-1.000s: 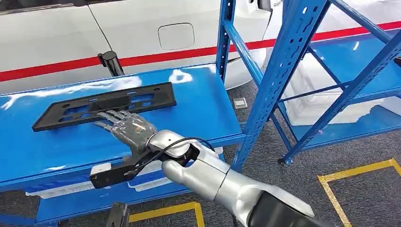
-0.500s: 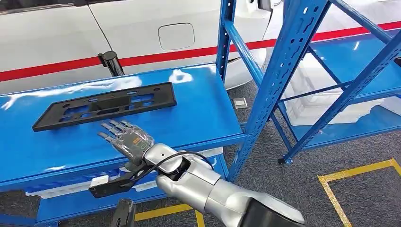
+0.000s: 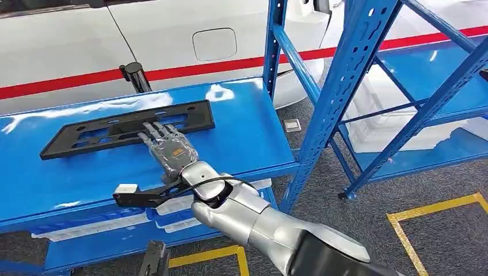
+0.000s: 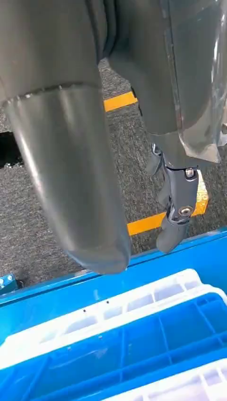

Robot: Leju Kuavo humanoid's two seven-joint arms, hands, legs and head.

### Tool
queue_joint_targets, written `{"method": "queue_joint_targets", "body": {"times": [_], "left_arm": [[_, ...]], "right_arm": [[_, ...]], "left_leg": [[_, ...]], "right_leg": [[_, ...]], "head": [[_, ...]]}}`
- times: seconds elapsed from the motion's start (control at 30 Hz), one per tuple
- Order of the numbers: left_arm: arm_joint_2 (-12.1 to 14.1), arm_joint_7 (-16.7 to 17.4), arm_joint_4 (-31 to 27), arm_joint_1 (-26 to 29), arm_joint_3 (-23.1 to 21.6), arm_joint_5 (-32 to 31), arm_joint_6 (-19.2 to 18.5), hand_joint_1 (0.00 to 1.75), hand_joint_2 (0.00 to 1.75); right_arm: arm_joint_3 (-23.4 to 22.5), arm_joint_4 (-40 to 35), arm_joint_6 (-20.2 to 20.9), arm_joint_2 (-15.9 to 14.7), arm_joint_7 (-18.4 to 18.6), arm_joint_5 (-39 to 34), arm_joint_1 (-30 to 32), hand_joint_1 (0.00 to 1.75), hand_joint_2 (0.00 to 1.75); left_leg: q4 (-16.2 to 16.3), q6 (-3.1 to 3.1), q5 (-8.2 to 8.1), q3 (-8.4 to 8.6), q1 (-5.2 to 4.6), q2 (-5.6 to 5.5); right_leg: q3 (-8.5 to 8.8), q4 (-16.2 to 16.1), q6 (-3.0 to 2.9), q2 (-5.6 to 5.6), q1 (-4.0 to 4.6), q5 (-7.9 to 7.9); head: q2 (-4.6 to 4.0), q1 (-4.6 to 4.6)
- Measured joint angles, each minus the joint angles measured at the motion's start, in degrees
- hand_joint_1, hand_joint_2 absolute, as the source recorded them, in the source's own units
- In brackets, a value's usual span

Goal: Take the parts from the cabinet and place them on the table.

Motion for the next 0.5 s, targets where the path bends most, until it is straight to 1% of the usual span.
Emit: {"method": "queue_joint_targets", "body": {"times": [0.17,0.23,0.37,0.43,0.5], "left_arm": [[0.0,-0.1,0.1,0.1,0.3,1.1,0.9,0.0,0.0],[0.1,-0.1,0.2,0.1,0.5,1.2,0.9,0.0,0.0],[0.1,-0.1,0.2,0.1,0.7,1.5,1.0,0.0,0.0],[0.1,-0.1,0.2,0.1,0.8,1.6,1.0,0.0,0.0],[0.1,-0.1,0.2,0.1,1.0,1.6,1.0,0.0,0.0]], "right_arm": [[-1.1,4.8,-1.2,0.0,2.3,-0.7,-3.2,0.0,1.75],[-1.7,6.9,-1.6,-0.1,2.3,-0.5,-4.5,0.0,1.75],[-2.5,8.9,-1.8,-0.1,2.4,-0.5,-5.2,0.0,1.75],[-3.0,10.2,-1.7,-0.1,3.5,-0.2,-5.5,0.0,1.75],[-3.9,12.3,-1.7,-0.1,3.8,0.7,-5.8,0.0,1.75]], "left_leg": [[0.0,0.0,0.0,0.0,0.0,-0.01],[0.0,0.0,0.0,-0.01,0.0,0.0],[0.0,0.0,0.0,0.0,0.0,-0.01],[0.0,0.01,0.0,0.0,0.0,-0.01],[0.0,0.01,0.0,0.0,0.0,-0.02]], "right_leg": [[0.0,0.0,0.0,-0.01,0.0,0.0],[0.0,0.0,0.0,0.0,0.0,0.0],[0.0,0.0,0.0,-0.01,0.0,0.0],[-0.01,0.0,0.0,-0.01,0.0,0.0],[0.0,0.0,0.0,-0.01,0.0,0.0]], "head": [[0.0,0.0],[0.0,0.0],[0.0,0.0],[0.0,0.0],[0.0,0.0]]}}
